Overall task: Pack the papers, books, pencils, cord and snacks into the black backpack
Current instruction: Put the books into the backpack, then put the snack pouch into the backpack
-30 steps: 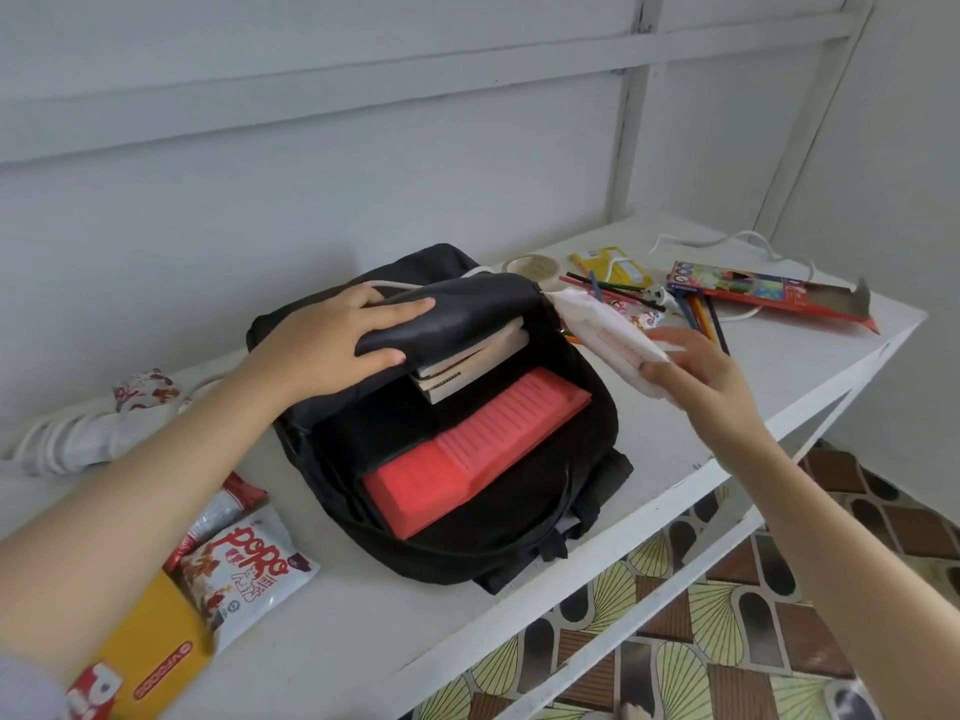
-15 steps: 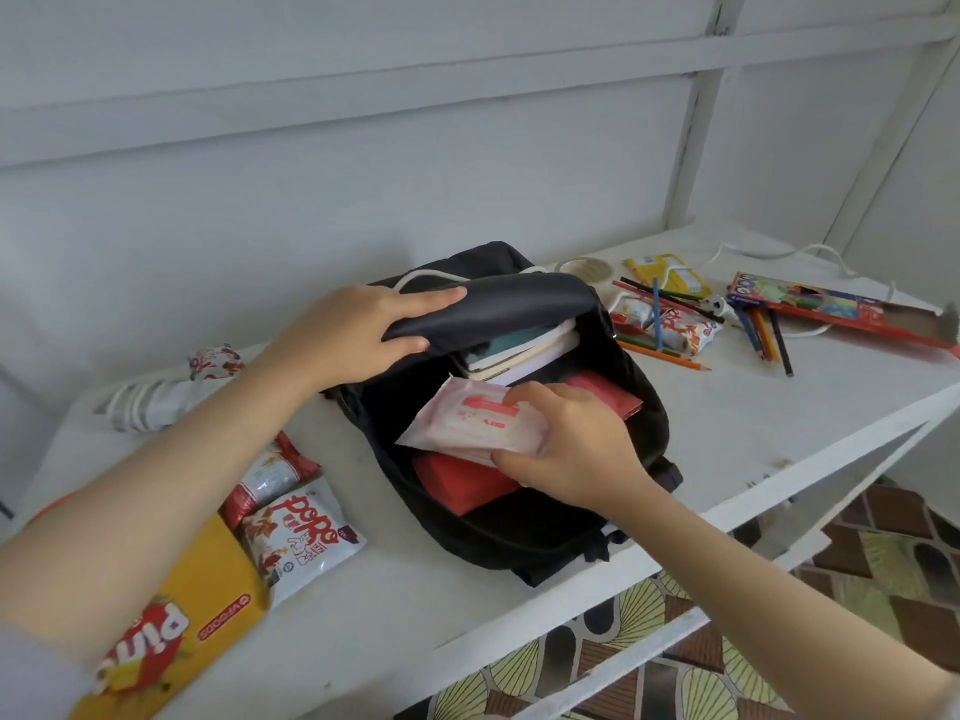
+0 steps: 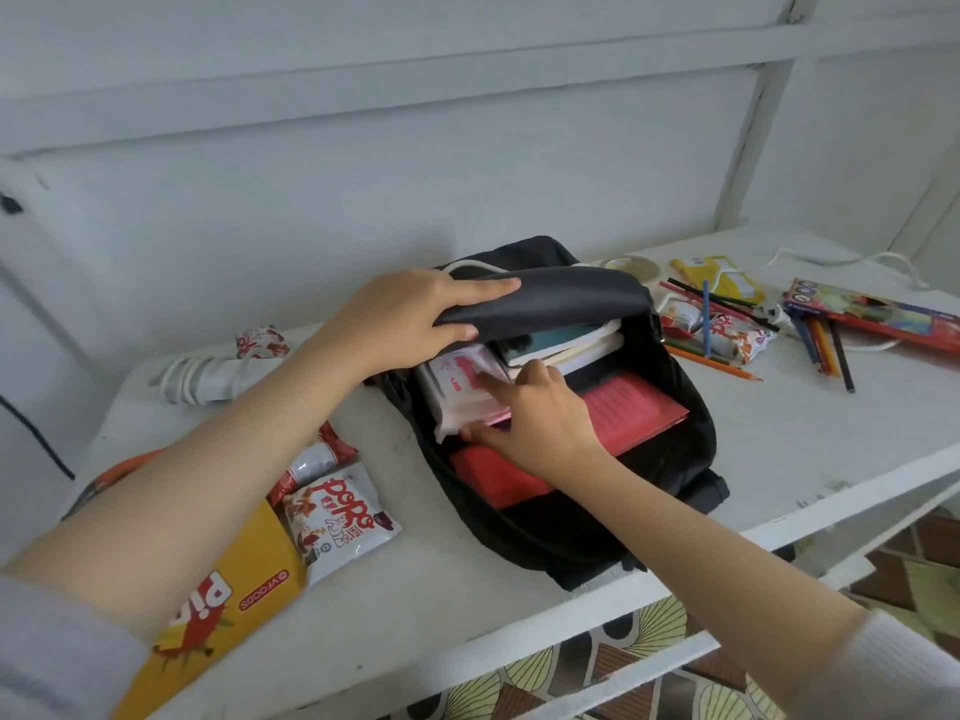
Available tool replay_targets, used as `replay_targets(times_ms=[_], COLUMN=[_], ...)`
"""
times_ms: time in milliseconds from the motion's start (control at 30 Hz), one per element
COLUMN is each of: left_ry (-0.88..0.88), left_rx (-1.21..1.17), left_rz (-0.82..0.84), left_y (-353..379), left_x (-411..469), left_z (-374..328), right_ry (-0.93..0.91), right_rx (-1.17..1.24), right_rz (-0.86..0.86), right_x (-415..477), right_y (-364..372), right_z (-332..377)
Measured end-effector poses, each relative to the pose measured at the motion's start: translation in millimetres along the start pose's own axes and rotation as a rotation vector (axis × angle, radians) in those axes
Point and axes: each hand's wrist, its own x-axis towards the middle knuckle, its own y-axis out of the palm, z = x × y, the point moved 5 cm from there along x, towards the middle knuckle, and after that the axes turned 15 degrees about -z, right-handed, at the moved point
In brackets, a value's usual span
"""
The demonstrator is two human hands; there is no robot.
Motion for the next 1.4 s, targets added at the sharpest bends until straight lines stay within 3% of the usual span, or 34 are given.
replay_targets(times_ms=[133, 233, 333, 667, 867, 1067, 1267, 1400], left_ry=[-0.005, -0.006, -0.007, -0.014, -0.054, -0.193, -0.555, -0.685], left_rx=[0.013, 0.025, 0.021, 0.027, -0.006, -0.200, -0.560, -0.274], left_rz=[0.007, -0.008, -0.018, -0.011, 0.022, 0.060, -0.261, -0.532], left_y=[-3, -5, -7, -6, -1, 13, -10, -44], left_x=[6, 7, 6, 6, 3, -17, -75, -154], left_z=[-2, -1, 2, 3, 5, 7, 0, 17], right_ry=[0.009, -0.076, -0.168, -0.136, -0.134, -0.177, -0.410, -0.509], right_rx=[-0.136, -0.237, -0.149, -0.144, -0.185, 0.190, 0.431, 0.513], right_rz=[-0.017, -0.147, -0.281, 0.038, 0.078, 0.031, 0.103, 0.106], right_x=[23, 25, 11, 24, 32, -16, -56, -55], right_y=[14, 11, 15, 34, 35, -10, -28, -23], right_z=[6, 15, 22, 23, 26, 39, 83, 126])
